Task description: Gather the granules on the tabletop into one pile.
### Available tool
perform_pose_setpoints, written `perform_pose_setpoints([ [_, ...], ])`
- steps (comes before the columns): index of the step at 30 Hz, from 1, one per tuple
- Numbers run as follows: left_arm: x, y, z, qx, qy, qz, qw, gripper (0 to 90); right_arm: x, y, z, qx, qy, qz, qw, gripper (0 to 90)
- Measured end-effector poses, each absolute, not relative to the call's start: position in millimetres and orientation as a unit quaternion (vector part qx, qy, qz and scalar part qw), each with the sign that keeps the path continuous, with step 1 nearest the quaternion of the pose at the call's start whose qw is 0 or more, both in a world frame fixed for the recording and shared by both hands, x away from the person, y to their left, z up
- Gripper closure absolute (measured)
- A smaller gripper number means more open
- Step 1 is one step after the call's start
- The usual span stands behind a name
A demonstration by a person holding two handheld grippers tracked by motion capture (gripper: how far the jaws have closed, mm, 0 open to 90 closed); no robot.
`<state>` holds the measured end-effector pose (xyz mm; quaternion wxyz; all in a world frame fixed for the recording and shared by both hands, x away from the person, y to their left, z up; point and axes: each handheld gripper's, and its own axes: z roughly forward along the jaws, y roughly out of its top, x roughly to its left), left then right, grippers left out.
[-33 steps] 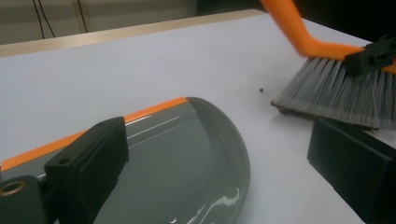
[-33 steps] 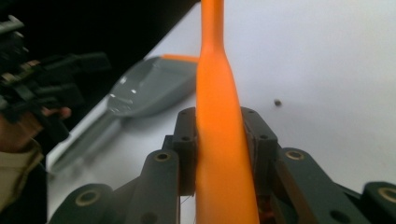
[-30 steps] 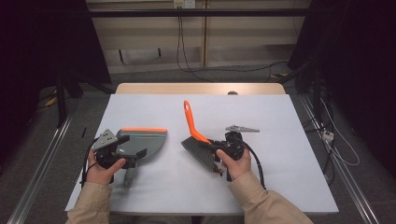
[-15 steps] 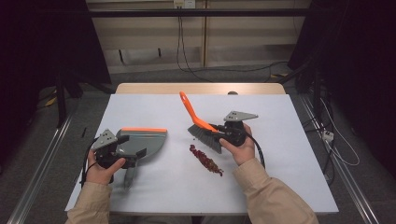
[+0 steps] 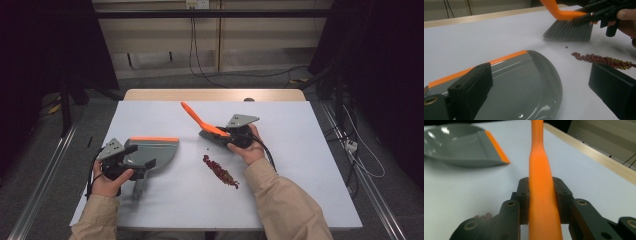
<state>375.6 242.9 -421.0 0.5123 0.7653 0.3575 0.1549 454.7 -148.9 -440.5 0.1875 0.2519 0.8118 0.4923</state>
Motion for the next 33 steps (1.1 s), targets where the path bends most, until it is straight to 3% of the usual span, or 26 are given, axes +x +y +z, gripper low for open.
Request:
perform_pose_setpoints([
  [19,374,247,-420,0.761,0.363,0.160,0.514,5.4,429,-148,-440,0.119,0.854,0.488,0.134,70.7],
  [33,373,247,-419,0.760,0.363,0.162,0.514,5.4,409,-157,-438,0.083,0.864,0.483,0.114,70.4],
])
